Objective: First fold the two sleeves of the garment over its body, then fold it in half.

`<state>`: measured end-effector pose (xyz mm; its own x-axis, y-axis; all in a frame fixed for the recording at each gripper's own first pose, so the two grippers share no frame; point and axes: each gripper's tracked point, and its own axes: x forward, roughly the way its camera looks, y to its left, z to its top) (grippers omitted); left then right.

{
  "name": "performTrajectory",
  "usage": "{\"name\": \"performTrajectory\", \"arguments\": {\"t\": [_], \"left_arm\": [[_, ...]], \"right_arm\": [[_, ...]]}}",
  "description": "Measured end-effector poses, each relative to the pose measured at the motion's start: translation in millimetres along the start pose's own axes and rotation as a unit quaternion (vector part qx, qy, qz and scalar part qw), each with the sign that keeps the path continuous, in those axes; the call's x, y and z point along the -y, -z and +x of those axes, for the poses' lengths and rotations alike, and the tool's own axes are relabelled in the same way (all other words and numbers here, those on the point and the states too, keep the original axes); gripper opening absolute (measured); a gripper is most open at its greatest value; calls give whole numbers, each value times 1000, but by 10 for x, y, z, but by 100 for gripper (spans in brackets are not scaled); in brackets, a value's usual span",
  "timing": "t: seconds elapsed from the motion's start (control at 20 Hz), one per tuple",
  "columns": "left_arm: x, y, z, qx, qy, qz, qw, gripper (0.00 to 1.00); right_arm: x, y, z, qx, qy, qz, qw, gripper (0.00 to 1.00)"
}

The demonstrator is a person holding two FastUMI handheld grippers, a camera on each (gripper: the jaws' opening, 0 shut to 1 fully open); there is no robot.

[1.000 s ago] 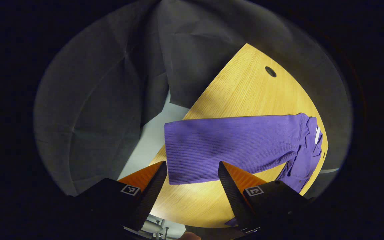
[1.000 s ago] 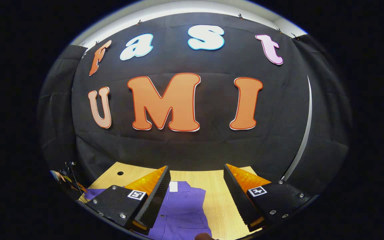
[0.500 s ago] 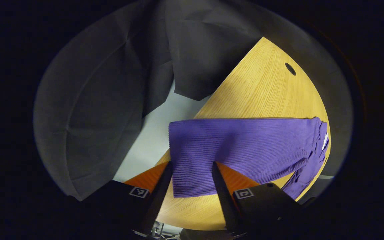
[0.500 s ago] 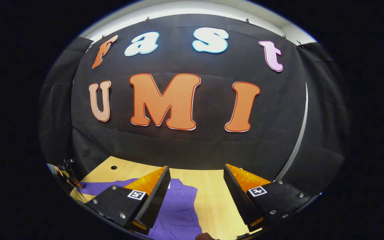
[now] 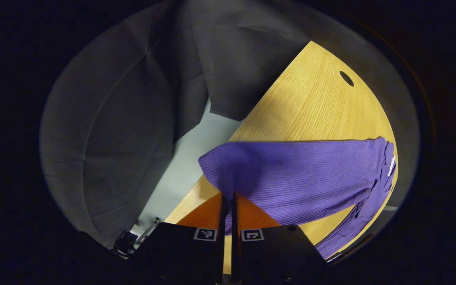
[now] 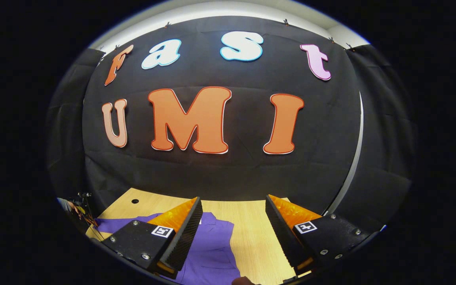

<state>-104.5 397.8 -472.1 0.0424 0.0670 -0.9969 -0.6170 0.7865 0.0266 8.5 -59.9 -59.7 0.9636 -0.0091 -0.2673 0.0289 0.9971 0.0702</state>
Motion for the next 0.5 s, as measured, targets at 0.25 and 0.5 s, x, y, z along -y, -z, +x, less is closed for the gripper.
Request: {"name": "performTrajectory", "arguments": {"t": [0.25,0.5], "left_arm": [[104,-30,-173,15,10,17,1000,3],[484,-47,-787,60,23,72,995,3]], "right_arm": [[106,17,28,-5,-4,-2,1000,95],[177,-24,61,6,-12,-13,1000,95]]}}
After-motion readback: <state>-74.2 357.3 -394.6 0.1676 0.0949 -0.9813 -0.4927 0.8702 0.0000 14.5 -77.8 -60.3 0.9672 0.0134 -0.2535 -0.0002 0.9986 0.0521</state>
